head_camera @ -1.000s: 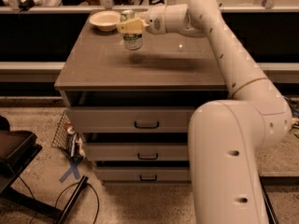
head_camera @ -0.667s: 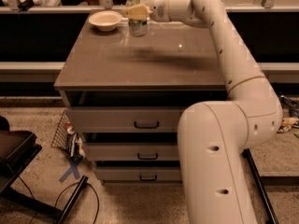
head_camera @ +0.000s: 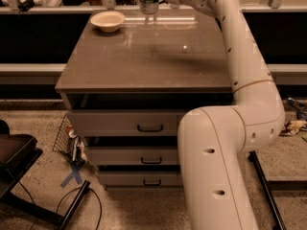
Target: Move 7up can near paper bowl
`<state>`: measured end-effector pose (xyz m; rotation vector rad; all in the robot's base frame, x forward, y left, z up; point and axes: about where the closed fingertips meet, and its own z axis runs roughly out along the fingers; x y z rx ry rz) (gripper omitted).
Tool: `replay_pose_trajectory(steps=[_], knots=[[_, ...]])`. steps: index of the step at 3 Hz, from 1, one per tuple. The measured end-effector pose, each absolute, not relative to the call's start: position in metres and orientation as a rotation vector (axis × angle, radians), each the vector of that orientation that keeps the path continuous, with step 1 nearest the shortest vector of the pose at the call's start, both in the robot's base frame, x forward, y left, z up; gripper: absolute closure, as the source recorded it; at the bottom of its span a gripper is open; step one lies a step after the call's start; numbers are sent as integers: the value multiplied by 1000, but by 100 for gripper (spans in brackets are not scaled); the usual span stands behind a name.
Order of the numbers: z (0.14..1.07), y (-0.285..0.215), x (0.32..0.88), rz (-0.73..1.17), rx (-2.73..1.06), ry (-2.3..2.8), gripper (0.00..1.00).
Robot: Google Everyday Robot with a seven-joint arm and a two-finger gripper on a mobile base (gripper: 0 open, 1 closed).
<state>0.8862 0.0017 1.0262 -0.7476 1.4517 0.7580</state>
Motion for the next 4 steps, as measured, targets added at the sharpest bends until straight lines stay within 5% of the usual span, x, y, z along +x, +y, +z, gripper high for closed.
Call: replay_pose_trajectory(steps=[4], knots=[[977,46,957,586,-666,1421,100]])
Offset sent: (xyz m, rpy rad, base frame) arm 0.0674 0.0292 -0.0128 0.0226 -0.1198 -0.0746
